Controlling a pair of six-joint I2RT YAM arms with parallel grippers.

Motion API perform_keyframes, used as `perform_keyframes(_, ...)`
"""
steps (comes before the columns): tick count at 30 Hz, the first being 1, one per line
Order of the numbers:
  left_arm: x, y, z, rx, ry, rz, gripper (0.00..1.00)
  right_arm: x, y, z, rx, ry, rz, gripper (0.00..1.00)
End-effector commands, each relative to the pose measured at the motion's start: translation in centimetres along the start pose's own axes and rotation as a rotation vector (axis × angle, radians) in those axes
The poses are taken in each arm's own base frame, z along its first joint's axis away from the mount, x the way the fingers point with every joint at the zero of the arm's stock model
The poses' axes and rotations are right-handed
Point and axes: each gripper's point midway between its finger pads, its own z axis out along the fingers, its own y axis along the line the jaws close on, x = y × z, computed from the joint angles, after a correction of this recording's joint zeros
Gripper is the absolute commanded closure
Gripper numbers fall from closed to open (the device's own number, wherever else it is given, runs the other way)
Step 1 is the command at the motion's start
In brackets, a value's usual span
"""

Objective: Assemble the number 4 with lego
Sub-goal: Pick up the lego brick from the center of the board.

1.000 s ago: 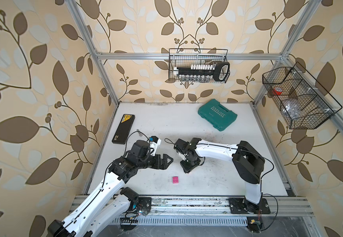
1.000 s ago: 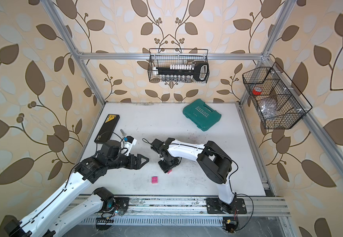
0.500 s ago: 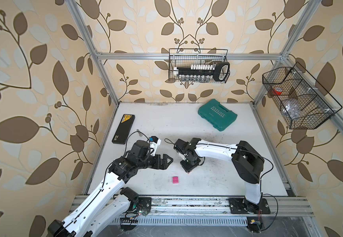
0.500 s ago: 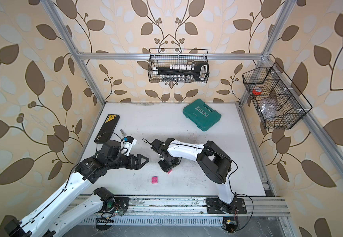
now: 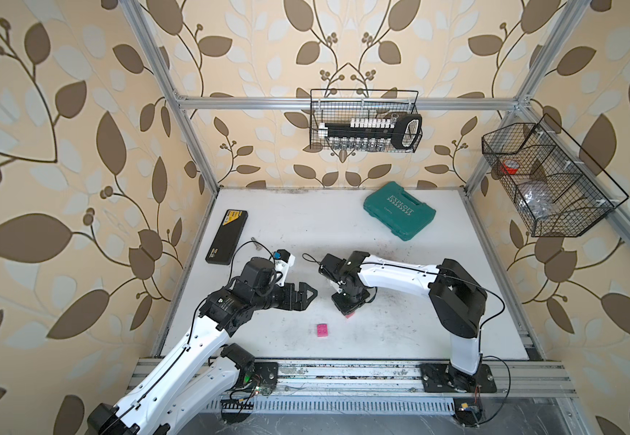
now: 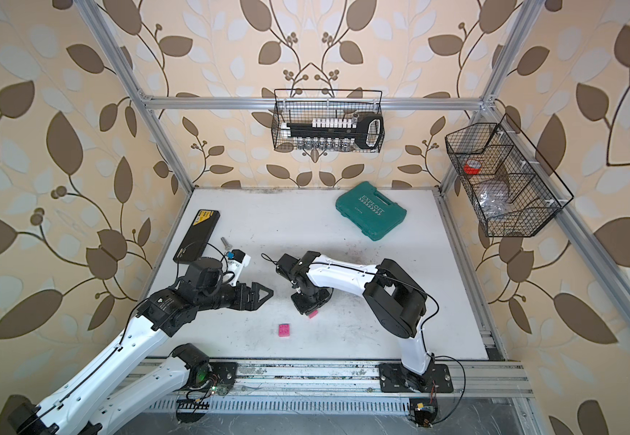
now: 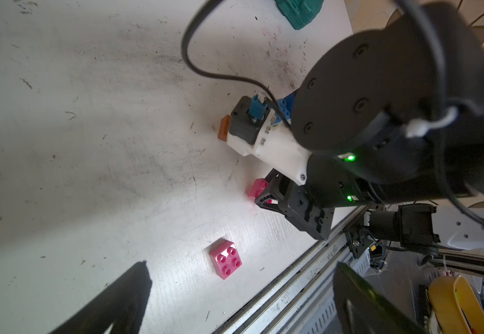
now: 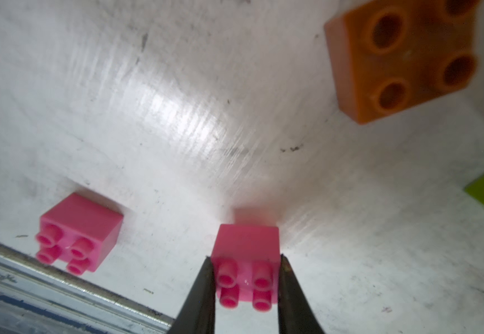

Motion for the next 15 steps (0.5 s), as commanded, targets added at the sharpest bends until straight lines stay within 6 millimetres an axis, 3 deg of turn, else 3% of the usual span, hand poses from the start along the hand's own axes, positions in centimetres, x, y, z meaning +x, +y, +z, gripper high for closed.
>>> perform_keyframes(1, -0.3, 0.0, 0.0, 0.003, -0.012, 0.004, 0.01, -0.1, -1.2, -4.3, 0.003, -0.038, 0.076, 0.8)
perform_keyframes(7, -0.8, -0.3, 0.9, 0.015, 0.014, 0.034, 0.01, -0.3, -3.9, -8.1, 0.004, -0.051, 0.165, 0.8)
perform_keyframes(15, -2.1, -0.8, 1.7, 0.024, 0.019, 0.068, 0.01, -1.2, -8.2, -10.8, 0.027, -0.058, 0.26, 0.8)
